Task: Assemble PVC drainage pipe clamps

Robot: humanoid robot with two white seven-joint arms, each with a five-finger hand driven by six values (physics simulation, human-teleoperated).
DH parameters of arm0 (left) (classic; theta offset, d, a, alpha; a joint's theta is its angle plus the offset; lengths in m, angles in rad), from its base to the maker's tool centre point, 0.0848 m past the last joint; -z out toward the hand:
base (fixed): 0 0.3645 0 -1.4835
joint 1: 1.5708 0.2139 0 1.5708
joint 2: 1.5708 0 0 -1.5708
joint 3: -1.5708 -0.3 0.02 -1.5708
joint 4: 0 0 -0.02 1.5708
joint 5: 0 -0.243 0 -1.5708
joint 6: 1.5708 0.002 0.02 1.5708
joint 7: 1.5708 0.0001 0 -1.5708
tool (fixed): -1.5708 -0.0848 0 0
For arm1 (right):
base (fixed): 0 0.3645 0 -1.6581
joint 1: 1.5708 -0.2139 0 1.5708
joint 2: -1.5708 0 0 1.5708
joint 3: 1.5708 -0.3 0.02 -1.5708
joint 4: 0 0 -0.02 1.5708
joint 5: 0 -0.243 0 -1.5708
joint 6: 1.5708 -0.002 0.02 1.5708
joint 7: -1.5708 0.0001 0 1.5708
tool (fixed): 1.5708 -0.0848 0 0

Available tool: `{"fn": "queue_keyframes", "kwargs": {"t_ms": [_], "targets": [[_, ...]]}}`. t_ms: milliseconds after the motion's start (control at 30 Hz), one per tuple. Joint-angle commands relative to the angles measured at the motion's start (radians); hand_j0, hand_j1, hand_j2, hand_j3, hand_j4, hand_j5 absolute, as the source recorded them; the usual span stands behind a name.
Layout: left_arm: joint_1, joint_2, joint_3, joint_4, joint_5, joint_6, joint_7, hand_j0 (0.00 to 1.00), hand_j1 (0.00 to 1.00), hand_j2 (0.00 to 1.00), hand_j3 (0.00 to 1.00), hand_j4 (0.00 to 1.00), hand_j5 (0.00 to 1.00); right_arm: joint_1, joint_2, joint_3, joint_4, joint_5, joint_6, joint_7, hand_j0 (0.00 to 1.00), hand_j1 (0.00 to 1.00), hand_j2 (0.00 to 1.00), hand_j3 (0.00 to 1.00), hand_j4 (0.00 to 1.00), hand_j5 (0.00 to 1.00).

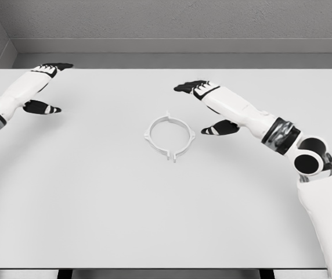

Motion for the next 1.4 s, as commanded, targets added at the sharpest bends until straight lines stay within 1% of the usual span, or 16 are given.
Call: {"fn": "queue_keyframes", "kwargs": {"t_ms": [0, 133, 167, 233, 267, 467, 533, 600, 700, 833, 900, 1033, 1167, 1233, 1300, 1367], "targets": [[0.000, 0.011, 0.000, 0.000, 0.005, 0.000, 0.001, 1.00, 1.00, 1.00, 1.00, 1.00, 1.00, 0.000, 0.000, 0.007, 0.001, -0.001, 0.026, 0.002, 1.00, 1.00, 1.00, 1.00, 1.00, 1.00], [0.000, 0.012, -0.001, -0.002, 0.005, 0.000, 0.001, 1.00, 1.00, 1.00, 1.00, 1.00, 1.00, 0.018, -0.005, 0.009, -0.007, -0.001, 0.031, 0.004, 1.00, 1.00, 1.00, 1.00, 1.00, 1.00], [0.000, 0.012, -0.003, -0.002, 0.005, 0.000, 0.001, 1.00, 1.00, 1.00, 1.00, 1.00, 1.00, 0.020, -0.009, 0.027, -0.006, -0.001, 0.031, 0.005, 1.00, 1.00, 1.00, 1.00, 1.00, 1.00], [0.000, 0.018, -0.003, -0.002, 0.005, 0.000, 0.001, 1.00, 1.00, 1.00, 1.00, 1.00, 1.00, 0.020, -0.017, 0.035, -0.006, -0.001, 0.031, 0.005, 1.00, 1.00, 1.00, 1.00, 1.00, 1.00], [0.002, 0.020, -0.003, -0.002, 0.007, 0.000, 0.001, 1.00, 1.00, 1.00, 1.00, 1.00, 1.00, 0.020, -0.020, 0.056, -0.006, -0.001, 0.031, 0.005, 1.00, 1.00, 1.00, 1.00, 1.00, 1.00], [0.002, 0.020, -0.003, -0.002, 0.007, 0.000, 0.001, 1.00, 1.00, 1.00, 1.00, 1.00, 1.00, 0.017, -0.016, 0.066, 0.005, 0.025, 0.034, 0.025, 1.00, 1.00, 1.00, 1.00, 1.00, 1.00], [0.002, 0.020, -0.001, -0.002, 0.007, 0.000, 0.001, 1.00, 1.00, 1.00, 1.00, 1.00, 1.00, 0.017, -0.016, 0.067, 0.016, 0.027, 0.045, 0.025, 1.00, 1.00, 1.00, 1.00, 1.00, 1.00], [0.002, 0.020, -0.001, -0.002, 0.007, 0.000, 0.001, 1.00, 1.00, 1.00, 1.00, 1.00, 1.00, 0.015, -0.009, 0.067, 0.050, 0.050, 0.046, 0.025, 1.00, 1.00, 1.00, 1.00, 1.00, 1.00], [0.002, 0.018, -0.001, -0.002, 0.007, 0.000, 0.001, 1.00, 1.00, 1.00, 1.00, 1.00, 1.00, 0.012, -0.006, 0.069, 0.079, 0.052, 0.045, 0.025, 1.00, 1.00, 1.00, 1.00, 1.00, 1.00], [0.002, 0.018, -0.001, -0.002, 0.007, 0.000, 0.001, 1.00, 1.00, 1.00, 1.00, 1.00, 1.00, 0.006, 0.003, 0.082, 0.087, 0.059, 0.046, 0.025, 1.00, 1.00, 1.00, 1.00, 1.00, 1.00], [0.002, 0.018, -0.001, -0.002, 0.007, 0.000, 0.001, 1.00, 1.00, 1.00, 1.00, 1.00, 1.00, -0.002, 0.011, 0.098, 0.116, 0.065, 0.046, 0.025, 1.00, 1.00, 1.00, 1.00, 1.00, 1.00], [0.002, 0.018, 0.000, -0.002, 0.007, 0.000, 0.001, 1.00, 1.00, 1.00, 1.00, 1.00, 1.00, -0.008, 0.017, 0.104, 0.122, 0.067, 0.054, 0.025, 1.00, 1.00, 1.00, 1.00, 1.00, 1.00], [0.002, 0.018, 0.000, -0.002, 0.007, 0.000, 0.001, 1.00, 1.00, 1.00, 1.00, 1.00, 1.00, -0.029, 0.017, 0.104, 0.151, 0.068, 0.054, 0.025, 1.00, 1.00, 1.00, 1.00, 1.00, 1.00], [0.003, 0.018, 0.000, -0.002, 0.007, 0.000, 0.001, 1.00, 1.00, 1.00, 1.00, 1.00, 1.00, -0.052, 0.032, 0.104, 0.180, 0.068, 0.054, 0.025, 1.00, 1.00, 1.00, 1.00, 1.00, 1.00], [0.003, 0.018, 0.000, -0.002, 0.007, 0.000, 0.001, 1.00, 1.00, 1.00, 1.00, 1.00, 1.00, -0.058, 0.037, 0.104, 0.186, 0.074, 0.056, 0.025, 1.00, 1.00, 1.00, 1.00, 1.00, 1.00], [0.003, 0.018, 0.002, -0.002, 0.007, 0.000, 0.001, 1.00, 1.00, 1.00, 1.00, 1.00, 1.00, -0.071, 0.038, 0.105, 0.215, 0.078, 0.056, 0.025, 1.00, 1.00, 1.00, 1.00, 1.00, 1.00]]}}
